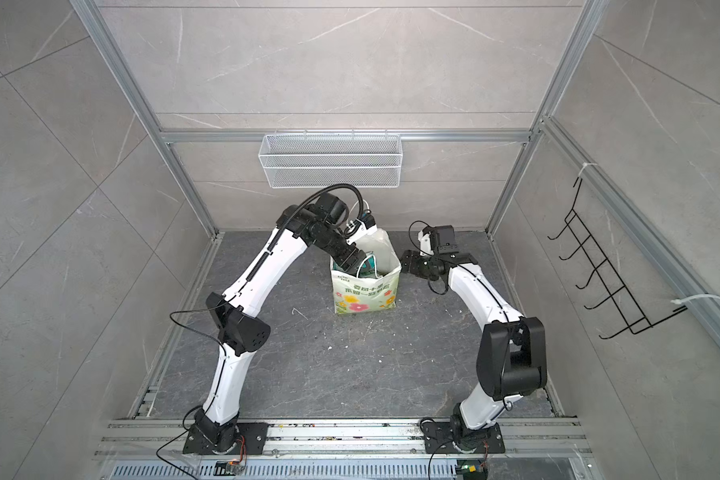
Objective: Take the snacks out of the paper bag
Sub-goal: 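Lower the left gripper into the bag toward the green candy packet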
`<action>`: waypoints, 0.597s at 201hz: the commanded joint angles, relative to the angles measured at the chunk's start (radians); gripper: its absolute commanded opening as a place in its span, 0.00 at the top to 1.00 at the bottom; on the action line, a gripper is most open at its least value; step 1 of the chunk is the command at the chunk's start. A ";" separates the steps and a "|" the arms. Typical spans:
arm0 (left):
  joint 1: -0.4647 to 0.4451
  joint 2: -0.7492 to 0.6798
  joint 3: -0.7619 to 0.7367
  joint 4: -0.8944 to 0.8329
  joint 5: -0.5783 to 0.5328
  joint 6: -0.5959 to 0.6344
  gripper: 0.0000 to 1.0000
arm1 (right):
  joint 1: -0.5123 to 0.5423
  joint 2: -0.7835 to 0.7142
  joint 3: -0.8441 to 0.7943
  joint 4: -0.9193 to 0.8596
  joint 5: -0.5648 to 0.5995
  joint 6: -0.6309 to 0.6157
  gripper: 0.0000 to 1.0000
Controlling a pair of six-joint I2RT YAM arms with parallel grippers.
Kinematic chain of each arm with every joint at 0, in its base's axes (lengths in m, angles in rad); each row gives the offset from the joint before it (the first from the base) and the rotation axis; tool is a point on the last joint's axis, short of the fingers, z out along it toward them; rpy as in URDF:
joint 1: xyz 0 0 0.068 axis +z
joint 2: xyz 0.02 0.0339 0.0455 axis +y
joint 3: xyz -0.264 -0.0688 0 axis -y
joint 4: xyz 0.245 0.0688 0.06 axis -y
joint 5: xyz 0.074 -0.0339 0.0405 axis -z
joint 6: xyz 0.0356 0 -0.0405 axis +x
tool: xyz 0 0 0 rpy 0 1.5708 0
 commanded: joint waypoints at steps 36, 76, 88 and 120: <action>-0.009 0.062 0.026 -0.054 -0.054 0.059 0.22 | 0.001 0.008 -0.005 0.035 -0.026 0.021 0.25; -0.027 0.068 -0.005 -0.062 -0.041 0.082 0.18 | 0.003 0.022 -0.005 0.040 -0.029 0.025 0.25; -0.029 0.068 -0.021 -0.055 -0.050 0.091 0.17 | 0.004 0.022 -0.009 0.051 -0.034 0.033 0.25; -0.031 0.068 -0.099 0.001 -0.067 0.091 0.25 | 0.003 0.020 -0.017 0.072 -0.053 0.054 0.25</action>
